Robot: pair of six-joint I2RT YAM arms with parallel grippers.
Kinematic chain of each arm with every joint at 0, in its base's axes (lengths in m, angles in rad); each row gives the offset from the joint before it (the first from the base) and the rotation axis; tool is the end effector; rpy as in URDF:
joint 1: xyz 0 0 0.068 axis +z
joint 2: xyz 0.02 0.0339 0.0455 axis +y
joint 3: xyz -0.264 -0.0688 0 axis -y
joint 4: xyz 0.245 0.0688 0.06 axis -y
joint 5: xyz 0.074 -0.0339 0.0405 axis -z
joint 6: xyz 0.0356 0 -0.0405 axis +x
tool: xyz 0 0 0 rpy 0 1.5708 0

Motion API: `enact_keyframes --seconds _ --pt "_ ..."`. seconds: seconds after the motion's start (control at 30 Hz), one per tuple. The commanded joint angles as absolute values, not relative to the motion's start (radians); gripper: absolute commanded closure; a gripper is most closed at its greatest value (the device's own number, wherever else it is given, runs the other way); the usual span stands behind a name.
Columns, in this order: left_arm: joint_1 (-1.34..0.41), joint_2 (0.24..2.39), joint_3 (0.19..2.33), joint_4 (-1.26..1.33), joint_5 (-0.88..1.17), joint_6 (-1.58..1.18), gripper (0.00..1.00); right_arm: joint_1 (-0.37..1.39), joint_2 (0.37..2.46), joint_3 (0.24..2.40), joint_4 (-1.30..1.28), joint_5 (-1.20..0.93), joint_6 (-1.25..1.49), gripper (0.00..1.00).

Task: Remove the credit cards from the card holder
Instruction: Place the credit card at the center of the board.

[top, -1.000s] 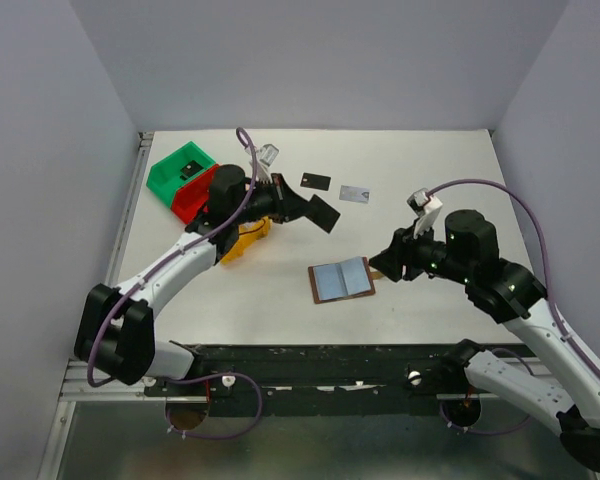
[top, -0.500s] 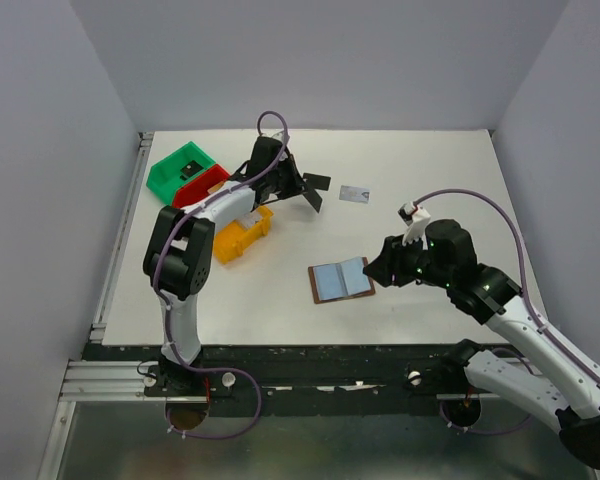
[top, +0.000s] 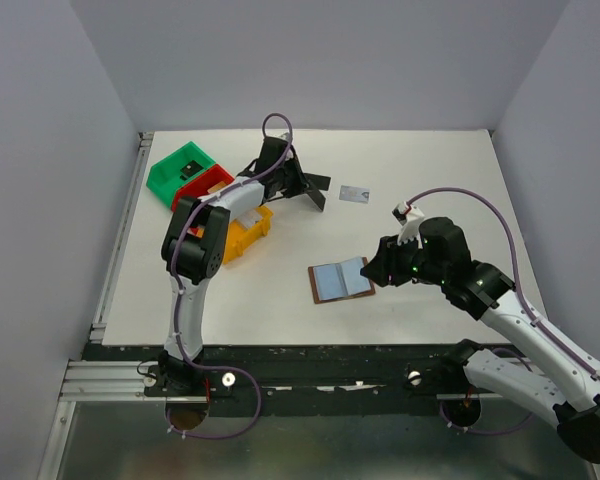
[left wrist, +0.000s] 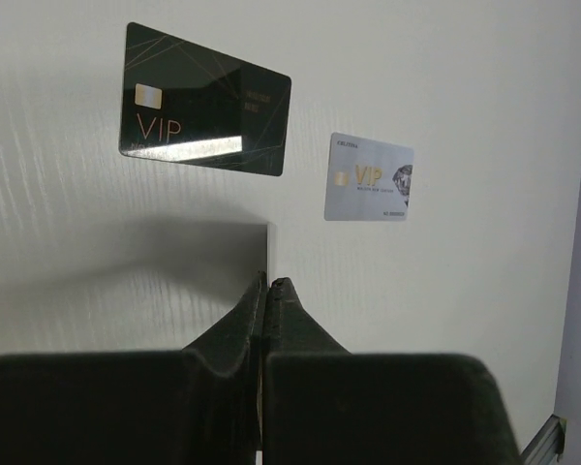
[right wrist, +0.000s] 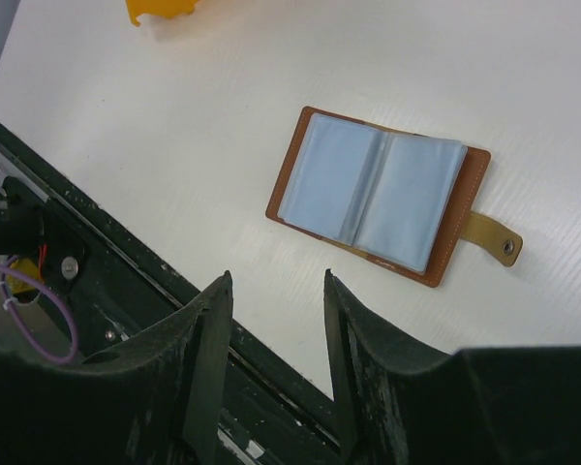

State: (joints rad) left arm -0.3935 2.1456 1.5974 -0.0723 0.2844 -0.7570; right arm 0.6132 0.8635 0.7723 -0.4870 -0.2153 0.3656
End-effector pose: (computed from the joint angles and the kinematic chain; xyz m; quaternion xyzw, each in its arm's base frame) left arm 0.4505 -0.1978 0.1957 -0.0953 0.8775 -0.3521 0.3114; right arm 0.1502 0.1150 0.2922 -0.1587 0.8613 0.3059 0.3734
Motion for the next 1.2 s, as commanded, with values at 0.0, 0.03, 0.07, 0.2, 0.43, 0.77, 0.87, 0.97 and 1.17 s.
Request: enact_keyframes --seconds 0.0,0.03,0.07,0.2,0.43,0.77,0.87,0.97,1.17 --pt "-0.387 2.197 1.612 -0.026 0.275 -0.796 1.00 0.612 0.861 0.769 -0.471 -0.230 0.354 0.50" --pt "-0.385 2.200 1.609 -0.014 0.276 -0.801 1.00 0.612 0.859 0.764 -0.471 -0.230 0.356 0.50" --pt "-0.385 2.204 1.608 -0.005 0.284 -0.804 1.00 0.612 0.856 0.759 -0.471 -0.230 0.359 0.50" --pt "-0.384 2.217 1.598 0.021 0.295 -0.808 1.00 0.612 0.862 0.744 -0.463 -0.233 0.370 0.50" --pt "-0.365 2.217 1.572 0.028 0.287 -0.807 0.90 0.612 0.888 0.741 -0.456 -0.235 0.367 0.50" --pt "-0.353 2.221 1.563 0.029 0.294 -0.801 0.77 0.612 0.905 0.742 -0.456 -0.229 0.359 0.50" --pt "-0.353 2.224 1.572 0.025 0.296 -0.795 0.74 0.612 0.908 0.741 -0.456 -0.225 0.357 0.50" --pt "-0.353 2.226 1.577 0.014 0.298 -0.790 0.70 0.612 0.913 0.739 -0.456 -0.222 0.354 0.50" --pt "-0.351 2.223 1.582 0.002 0.298 -0.769 0.59 0.612 0.920 0.742 -0.459 -0.216 0.353 0.50"
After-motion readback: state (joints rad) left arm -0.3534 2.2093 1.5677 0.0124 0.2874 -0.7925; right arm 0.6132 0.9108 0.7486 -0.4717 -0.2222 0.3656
